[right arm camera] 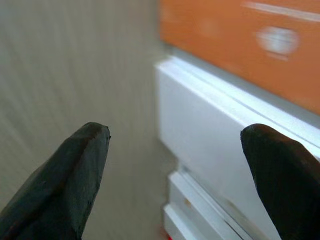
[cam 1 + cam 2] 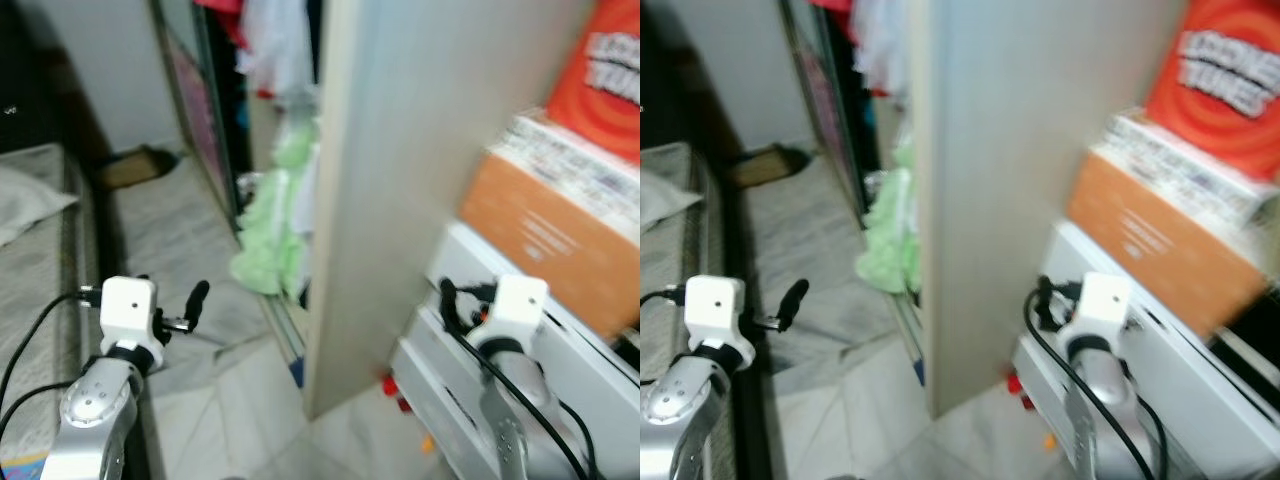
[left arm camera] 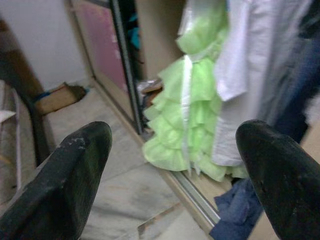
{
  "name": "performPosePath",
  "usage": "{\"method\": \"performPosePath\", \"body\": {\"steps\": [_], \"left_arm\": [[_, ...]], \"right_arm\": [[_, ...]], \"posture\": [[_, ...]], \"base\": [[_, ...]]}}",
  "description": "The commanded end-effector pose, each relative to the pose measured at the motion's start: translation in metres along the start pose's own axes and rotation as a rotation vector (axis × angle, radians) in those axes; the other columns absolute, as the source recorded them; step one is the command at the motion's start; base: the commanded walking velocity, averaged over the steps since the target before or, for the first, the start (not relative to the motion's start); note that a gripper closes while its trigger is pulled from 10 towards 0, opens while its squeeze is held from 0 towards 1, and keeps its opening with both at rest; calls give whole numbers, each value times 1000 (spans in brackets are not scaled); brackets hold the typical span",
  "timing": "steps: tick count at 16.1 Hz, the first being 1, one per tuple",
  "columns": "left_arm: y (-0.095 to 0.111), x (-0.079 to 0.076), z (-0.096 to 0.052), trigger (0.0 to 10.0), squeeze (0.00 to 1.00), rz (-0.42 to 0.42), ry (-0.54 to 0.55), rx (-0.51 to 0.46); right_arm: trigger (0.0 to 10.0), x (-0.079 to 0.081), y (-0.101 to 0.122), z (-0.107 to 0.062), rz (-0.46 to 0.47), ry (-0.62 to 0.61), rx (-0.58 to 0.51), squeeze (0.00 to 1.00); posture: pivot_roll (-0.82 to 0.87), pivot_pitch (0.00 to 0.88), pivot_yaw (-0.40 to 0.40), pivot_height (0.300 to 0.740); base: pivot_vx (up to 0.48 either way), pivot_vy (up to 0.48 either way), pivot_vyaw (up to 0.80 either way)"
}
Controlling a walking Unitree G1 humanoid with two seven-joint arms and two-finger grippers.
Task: Clean up the room
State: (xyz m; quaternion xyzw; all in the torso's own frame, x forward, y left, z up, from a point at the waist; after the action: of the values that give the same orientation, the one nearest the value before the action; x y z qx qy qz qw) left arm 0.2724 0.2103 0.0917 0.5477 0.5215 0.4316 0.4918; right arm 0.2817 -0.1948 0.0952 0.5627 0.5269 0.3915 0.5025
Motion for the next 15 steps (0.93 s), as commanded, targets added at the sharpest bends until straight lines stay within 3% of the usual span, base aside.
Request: {"method": "performPosePath", "body": {"steps": [1,4,9,15], "left_arm": [[0,-3,1,10000,0,-2,-13,4],[-1,-5,1,10000,0,2,-15,6],[-2,-4,2,10000,0,-14,-5,13],[-2,-2,4,10000,0,-11,4,9]], "right_arm": [[10000,-7,-3,-1,-5,-21,15,0],[10000,-7,-2,0,-4,-20,13,0],[10000,-5,-1,0,-4,-8,6,0],[10000,0,2,1,0,16,-10,0]], "posture": [[-37,0,-45,740],[-37,0,-46,740],[-39,0,-45,740],[-42,0,-42,740]], "base": [[-277,0,0],[-311,0,0],[0,0,0],[0,0,800]]}}
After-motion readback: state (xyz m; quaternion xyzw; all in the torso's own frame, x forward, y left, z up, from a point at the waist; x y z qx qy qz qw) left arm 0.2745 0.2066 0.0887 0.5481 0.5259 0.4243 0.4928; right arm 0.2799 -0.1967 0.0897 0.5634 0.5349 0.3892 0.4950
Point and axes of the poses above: a point about 5 cm out from each wrist's last joint towards the gripper, its own z axis pointing out of the wrist towards the gripper, its own y axis along the axis of the wrist's last joint, x = y × z, the point moved 4 cm from there along z, pointing out of the wrist towards the gripper, and after that the axes turned 7 degrees about -z, right-handed, at the moved point
